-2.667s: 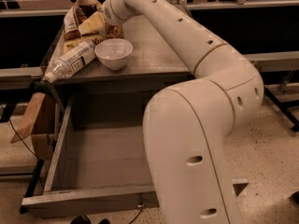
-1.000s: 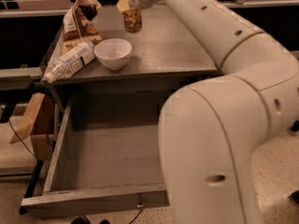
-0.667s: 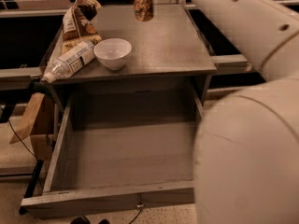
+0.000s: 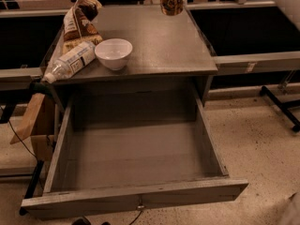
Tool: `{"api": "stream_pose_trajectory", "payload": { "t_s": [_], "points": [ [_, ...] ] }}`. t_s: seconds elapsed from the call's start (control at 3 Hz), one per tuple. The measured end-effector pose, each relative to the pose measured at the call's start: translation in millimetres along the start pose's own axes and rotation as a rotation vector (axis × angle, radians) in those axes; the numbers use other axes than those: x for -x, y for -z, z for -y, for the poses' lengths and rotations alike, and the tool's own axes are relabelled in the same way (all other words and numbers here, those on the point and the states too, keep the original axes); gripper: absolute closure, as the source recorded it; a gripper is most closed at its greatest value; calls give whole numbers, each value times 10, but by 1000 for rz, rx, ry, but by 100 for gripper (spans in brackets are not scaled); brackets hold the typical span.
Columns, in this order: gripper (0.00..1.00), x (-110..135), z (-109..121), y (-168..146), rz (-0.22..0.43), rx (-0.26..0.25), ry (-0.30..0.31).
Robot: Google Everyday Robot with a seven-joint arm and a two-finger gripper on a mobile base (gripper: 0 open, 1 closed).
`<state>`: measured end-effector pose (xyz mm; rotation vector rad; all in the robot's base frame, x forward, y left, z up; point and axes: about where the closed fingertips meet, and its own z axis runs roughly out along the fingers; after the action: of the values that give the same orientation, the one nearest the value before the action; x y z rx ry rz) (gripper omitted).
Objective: Place orange can into top drawer
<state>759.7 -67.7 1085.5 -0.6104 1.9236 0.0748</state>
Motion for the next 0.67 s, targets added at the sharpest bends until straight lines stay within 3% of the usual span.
{"api": "stream_pose_trajectory", "payload": {
  "t_s": [0.33,0.67],
  "points": [
    [100,-219,-37,392,-71,129,28],
    [100,-503,-342,535,-123,357,75]
  ]
}}
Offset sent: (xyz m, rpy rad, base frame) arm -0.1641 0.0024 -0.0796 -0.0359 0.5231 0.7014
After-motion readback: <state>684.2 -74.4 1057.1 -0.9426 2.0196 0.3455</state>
